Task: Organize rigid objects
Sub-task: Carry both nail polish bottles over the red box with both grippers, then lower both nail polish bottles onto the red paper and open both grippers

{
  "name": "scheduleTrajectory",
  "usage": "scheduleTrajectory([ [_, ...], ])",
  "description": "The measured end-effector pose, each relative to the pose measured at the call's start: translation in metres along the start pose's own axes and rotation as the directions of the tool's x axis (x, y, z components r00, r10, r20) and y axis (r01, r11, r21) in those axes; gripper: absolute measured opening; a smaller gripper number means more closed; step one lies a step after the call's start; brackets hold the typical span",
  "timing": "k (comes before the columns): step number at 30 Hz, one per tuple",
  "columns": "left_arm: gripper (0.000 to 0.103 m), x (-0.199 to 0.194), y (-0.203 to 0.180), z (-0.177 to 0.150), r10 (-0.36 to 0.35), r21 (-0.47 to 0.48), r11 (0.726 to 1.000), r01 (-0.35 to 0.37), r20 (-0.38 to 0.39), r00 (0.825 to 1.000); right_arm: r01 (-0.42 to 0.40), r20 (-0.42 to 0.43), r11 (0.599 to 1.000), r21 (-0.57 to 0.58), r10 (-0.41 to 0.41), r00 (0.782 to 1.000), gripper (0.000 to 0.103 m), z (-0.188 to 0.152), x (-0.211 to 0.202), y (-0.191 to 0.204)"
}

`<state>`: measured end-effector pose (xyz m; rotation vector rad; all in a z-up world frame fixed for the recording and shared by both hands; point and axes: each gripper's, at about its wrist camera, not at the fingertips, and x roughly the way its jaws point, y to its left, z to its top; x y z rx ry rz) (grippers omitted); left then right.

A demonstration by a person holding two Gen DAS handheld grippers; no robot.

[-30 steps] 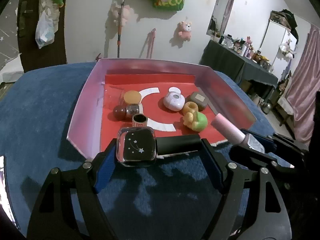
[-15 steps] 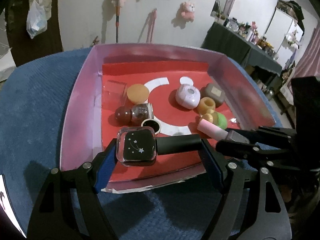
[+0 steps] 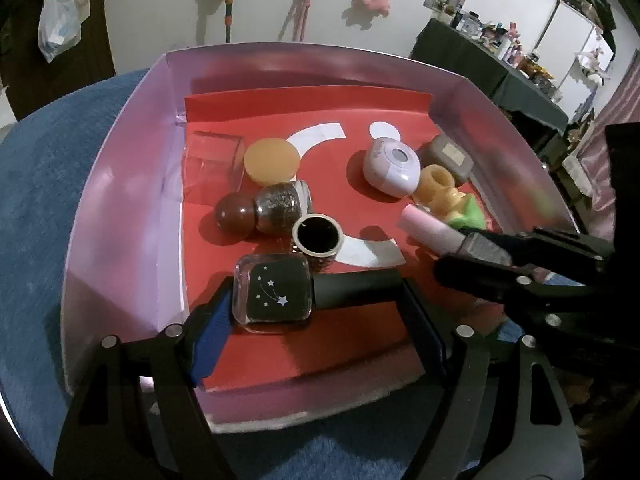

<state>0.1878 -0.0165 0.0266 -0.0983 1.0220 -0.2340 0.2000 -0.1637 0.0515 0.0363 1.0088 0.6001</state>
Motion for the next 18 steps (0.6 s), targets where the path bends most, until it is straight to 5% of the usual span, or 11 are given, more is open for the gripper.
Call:
scheduleTrajectory([
  [18,0.078,0.010,-0.001,-0.002,0.085,0.038,0.995,-0.087,0.046,0.995,0.180,0.004,0.984,0.019,-0.180,0.984,0.038,-0.001,0.011,-0.019],
])
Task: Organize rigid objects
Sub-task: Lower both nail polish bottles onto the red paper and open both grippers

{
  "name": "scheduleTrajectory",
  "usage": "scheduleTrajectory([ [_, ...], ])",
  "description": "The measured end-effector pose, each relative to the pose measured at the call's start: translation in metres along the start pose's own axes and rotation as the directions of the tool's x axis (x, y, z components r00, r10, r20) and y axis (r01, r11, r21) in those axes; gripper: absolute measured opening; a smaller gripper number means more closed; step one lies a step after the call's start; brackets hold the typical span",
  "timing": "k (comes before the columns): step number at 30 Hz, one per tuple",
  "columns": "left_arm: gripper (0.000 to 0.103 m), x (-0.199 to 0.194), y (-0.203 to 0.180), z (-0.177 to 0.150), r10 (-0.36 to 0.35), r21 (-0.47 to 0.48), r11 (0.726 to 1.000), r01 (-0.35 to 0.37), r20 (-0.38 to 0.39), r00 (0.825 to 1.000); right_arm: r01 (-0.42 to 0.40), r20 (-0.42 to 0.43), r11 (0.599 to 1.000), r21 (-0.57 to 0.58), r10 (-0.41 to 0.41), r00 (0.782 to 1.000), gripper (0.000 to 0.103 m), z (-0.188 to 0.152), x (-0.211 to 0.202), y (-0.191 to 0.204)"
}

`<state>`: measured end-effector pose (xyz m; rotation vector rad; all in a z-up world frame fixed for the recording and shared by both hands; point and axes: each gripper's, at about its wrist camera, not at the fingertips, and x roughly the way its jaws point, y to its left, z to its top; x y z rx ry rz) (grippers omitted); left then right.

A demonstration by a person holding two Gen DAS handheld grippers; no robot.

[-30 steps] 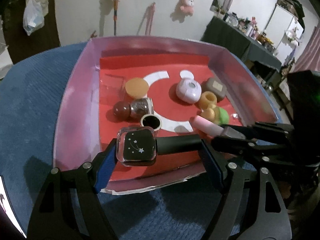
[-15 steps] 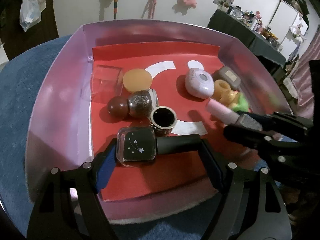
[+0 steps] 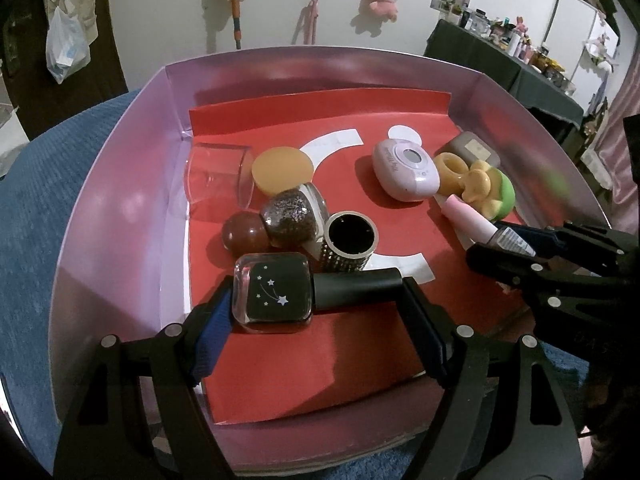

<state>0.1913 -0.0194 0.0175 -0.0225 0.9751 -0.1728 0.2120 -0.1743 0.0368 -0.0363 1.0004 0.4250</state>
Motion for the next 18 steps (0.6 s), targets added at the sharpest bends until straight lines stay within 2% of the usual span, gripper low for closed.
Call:
scheduleTrajectory([
  [18,0.078,0.0022,-0.0059,0.0058,0.017,0.008,1.000,-0.017,0.003,1.000,-0.023,0.014,0.999,0.037,0.022,1.000,0.038,-0.0026,-0.0049,-0.0078],
])
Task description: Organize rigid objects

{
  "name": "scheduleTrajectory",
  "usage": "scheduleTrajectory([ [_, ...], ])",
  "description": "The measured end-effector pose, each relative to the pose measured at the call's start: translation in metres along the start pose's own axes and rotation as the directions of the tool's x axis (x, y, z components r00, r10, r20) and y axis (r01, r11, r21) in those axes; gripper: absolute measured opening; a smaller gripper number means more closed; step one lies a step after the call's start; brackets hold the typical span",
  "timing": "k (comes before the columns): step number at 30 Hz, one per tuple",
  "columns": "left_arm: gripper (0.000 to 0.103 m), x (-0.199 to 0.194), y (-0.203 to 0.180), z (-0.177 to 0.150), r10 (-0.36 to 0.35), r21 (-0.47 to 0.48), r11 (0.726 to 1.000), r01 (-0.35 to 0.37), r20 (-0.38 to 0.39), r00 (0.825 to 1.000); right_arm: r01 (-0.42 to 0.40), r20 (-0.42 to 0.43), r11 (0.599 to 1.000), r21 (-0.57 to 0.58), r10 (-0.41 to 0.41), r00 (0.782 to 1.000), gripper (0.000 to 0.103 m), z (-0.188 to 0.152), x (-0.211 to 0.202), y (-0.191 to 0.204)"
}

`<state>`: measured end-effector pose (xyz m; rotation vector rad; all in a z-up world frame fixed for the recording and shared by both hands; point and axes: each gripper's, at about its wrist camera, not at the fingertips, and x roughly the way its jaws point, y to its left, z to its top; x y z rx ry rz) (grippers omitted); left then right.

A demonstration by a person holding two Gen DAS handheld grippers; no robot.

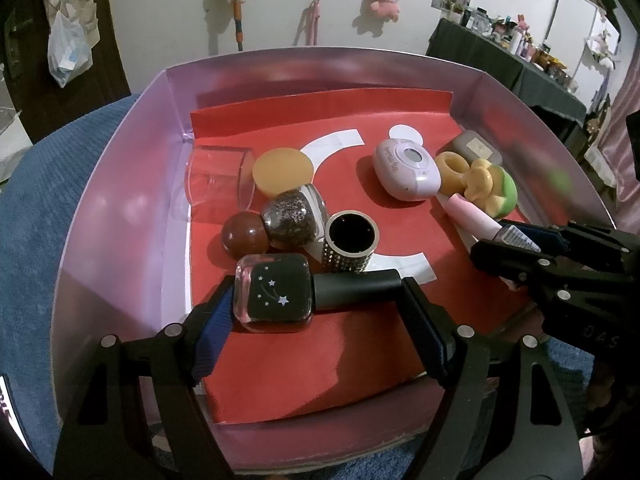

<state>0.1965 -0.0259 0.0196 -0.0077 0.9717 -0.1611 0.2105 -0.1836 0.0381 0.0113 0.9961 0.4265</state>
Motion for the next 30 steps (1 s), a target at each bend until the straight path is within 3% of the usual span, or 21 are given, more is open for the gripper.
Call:
scheduleTrajectory([
  [5,0.078,-0.004,0.003,0.000,-0.019,-0.013,1.000,0.019,0.007,1.000,-0.001,0.012,1.000,0.008,0.001,1.000,0.039,-0.002,-0.005,0.001],
  [9,0.080,-0.010,0.001,-0.003,-0.013,-0.003,1.000,0.013,0.025,1.000,0.005,0.060,1.000,0.015,-0.006,0.998,0.050,-0.002,-0.020,0.002],
  [14,0.080,-0.018,0.000,-0.006,-0.009,-0.006,1.000,0.009,0.042,0.999,0.004,0.096,0.999,0.039,-0.008,0.995,0.050,-0.004,-0.030,0.002],
  [18,0.087,-0.027,-0.004,-0.011,-0.002,-0.003,1.000,0.003,0.067,0.998,0.024,0.141,0.999,0.042,-0.030,0.990,0.061,-0.010,-0.041,0.006],
  [22,0.095,-0.040,-0.010,-0.016,0.024,0.003,1.000,-0.025,0.111,0.993,0.046,0.187,0.997,0.054,-0.055,0.981,0.064,-0.019,-0.051,0.011],
  [28,0.098,-0.059,-0.005,-0.027,0.054,-0.031,0.998,-0.049,0.172,0.984,0.101,0.256,0.993,0.067,-0.115,0.960,0.077,-0.030,-0.067,0.018],
  [30,0.103,-0.063,-0.002,-0.030,0.066,-0.043,0.997,-0.060,0.184,0.981,0.121,0.270,0.991,0.064,-0.134,0.954,0.089,-0.034,-0.069,0.021],
])
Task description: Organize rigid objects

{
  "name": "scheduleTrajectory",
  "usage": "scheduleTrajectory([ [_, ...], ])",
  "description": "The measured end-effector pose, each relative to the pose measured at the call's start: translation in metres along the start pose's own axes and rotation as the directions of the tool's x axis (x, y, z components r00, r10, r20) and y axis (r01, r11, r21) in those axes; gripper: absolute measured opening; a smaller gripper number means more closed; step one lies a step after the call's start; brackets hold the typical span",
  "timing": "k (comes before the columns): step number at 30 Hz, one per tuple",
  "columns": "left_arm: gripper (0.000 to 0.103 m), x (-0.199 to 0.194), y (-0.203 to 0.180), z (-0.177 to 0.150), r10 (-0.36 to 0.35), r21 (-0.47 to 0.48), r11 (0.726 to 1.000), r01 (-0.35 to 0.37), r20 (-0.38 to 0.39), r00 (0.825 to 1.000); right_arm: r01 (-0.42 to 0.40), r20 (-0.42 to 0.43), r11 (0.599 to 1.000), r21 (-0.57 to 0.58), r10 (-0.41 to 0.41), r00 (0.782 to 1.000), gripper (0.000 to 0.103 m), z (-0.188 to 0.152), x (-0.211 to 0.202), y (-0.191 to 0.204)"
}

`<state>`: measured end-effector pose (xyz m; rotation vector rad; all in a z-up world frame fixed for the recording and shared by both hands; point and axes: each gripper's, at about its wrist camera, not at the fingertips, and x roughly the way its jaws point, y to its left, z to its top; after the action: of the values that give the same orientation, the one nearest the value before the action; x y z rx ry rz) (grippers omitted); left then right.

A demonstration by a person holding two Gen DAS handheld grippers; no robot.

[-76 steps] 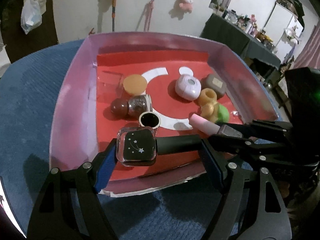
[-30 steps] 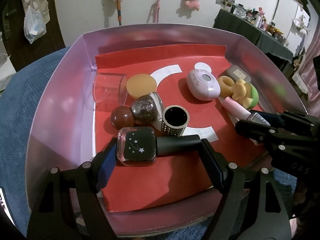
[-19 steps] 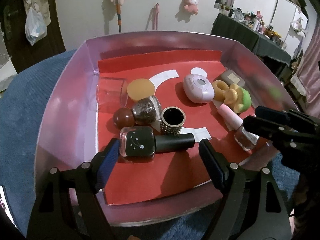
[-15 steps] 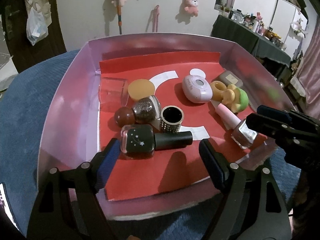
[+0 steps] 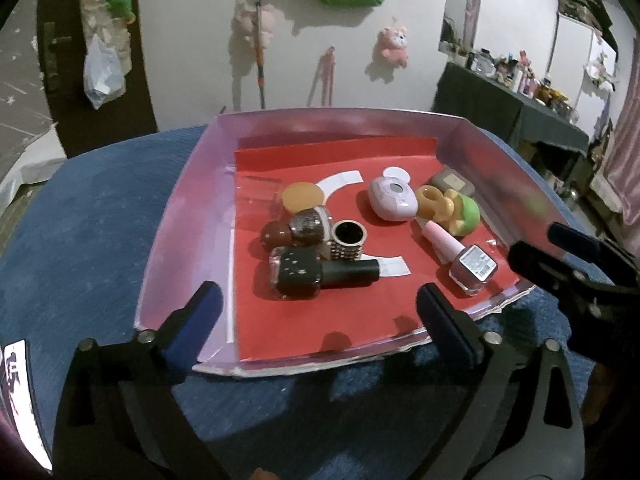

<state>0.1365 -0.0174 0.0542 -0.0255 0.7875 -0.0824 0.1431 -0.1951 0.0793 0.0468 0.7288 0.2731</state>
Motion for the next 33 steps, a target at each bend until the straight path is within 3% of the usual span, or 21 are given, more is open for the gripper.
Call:
scheduleTrajectory([
  [10,0.103,-0.001,0.015,-0.012,0.002,-0.053,0.999,-0.002,-0.002,1.000,0.065,0.020,0.997,-0.033,-0.064,0.998,0.091,-0.016,-0.002,0.008],
  [33,0.103,0.005,0.018,-0.021,0.000,-0.068,0.998,-0.002,-0.036,0.999,0.068,-0.019,0.997,-0.026,-0.068,0.998,0.091,-0.024,0.006,0.006],
])
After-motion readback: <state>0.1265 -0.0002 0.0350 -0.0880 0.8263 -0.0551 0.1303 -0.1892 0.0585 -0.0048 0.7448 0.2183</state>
